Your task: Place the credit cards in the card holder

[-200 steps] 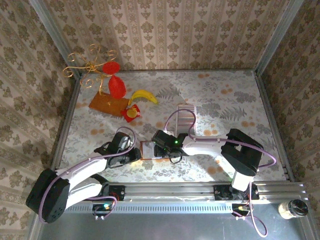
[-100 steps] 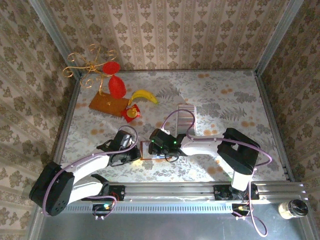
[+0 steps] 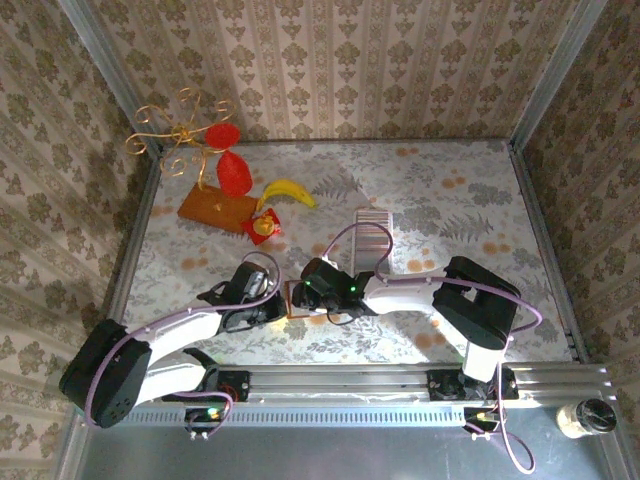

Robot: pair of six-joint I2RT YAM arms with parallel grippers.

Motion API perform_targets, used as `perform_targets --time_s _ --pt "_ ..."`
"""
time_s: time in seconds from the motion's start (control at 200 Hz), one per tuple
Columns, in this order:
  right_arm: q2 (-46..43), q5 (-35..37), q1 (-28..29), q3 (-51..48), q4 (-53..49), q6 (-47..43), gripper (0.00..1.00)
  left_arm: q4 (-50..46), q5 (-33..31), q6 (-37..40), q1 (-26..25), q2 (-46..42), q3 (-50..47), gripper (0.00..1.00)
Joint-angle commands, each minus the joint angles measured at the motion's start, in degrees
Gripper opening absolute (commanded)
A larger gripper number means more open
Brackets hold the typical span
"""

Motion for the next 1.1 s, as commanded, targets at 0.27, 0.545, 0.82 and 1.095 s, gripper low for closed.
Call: perform_targets --time_s 0.27,0.545,0.82,1.095 --pt "-3.8 2.2 1.6 1.1 -0.2 -0.9 0.52 -1.2 1.1 -1.4 -1.6 -3.3 -3.2 0.11" --pt "-3.3 1.8 2.2 2.6 -0.4 -1.6 0.53 -3.7 -0.4 -0.9 -1.4 -6.3 -3.6 0.15" --pt "-3.0 0.7 2.3 3.8 2.0 -2.1 0.53 -4.5 -0.8 -1.3 -1.2 -8.1 -4.1 0.17" --pt "-1.1 -1.3 2.2 6.8 3.3 -3.0 0.54 -7.7 -2.2 -1.7 -0.9 -12.4 -4.4 0.21"
